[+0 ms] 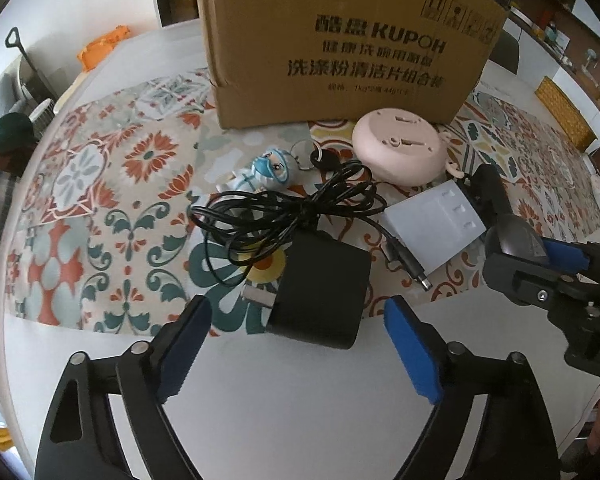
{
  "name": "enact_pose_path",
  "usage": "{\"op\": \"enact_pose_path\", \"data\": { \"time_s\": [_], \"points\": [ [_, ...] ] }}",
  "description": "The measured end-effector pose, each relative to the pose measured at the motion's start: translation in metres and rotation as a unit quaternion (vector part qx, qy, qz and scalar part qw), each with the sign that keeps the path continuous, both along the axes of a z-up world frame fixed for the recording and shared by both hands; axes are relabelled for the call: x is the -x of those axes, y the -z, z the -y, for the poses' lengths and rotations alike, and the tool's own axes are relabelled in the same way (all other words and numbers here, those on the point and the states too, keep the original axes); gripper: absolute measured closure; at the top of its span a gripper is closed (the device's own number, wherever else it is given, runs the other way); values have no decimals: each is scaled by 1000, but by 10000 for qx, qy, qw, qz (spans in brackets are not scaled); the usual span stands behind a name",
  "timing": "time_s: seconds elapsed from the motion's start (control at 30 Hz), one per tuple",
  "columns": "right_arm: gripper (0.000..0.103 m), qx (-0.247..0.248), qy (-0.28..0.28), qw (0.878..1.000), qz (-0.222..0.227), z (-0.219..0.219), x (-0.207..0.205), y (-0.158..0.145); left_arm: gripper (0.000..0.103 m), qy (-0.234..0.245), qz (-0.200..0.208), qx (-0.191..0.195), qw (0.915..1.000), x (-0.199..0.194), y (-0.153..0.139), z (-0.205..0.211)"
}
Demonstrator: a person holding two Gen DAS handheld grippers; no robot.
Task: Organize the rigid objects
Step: 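Grasp the black adapter with the left gripper while the right holds the grey device, then lift the black adapter and grey device toward the box with both grippers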
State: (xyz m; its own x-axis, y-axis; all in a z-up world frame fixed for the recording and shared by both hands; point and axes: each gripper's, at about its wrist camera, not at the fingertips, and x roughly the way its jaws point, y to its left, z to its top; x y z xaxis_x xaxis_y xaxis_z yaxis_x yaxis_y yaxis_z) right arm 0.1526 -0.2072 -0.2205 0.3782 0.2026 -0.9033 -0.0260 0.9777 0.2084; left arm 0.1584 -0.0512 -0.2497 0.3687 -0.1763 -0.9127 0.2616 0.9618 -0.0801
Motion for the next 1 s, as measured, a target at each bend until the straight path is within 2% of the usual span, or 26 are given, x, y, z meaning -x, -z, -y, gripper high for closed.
{"op": "enact_pose_path", "data": {
  "time_s": [0.07,0.4,0.6,0.63,0.67,1.0],
  "points": [
    [47,-4,30,10000,-22,1,-2,2,20,3,-43,-6,10000,-3,4,1],
    [47,-6,72,9999,-92,5,-9,7,24,-22,45,47,10000,-14,9,8],
    [47,17,46,9999,-110,3,-11,8,32,-21,203,5,9998,-16,10,10],
    [47,16,40,9999,-109,3,-11,8,37,-2,245,35,9997,-15,9,10],
    [47,17,38,9999,-107,3,-11,9,38,15,264,9,9997,-14,8,10],
    [47,11,25,10000,-89,1,-9,8,39,70,356,82,9993,-1,-1,4]
  ]
}}
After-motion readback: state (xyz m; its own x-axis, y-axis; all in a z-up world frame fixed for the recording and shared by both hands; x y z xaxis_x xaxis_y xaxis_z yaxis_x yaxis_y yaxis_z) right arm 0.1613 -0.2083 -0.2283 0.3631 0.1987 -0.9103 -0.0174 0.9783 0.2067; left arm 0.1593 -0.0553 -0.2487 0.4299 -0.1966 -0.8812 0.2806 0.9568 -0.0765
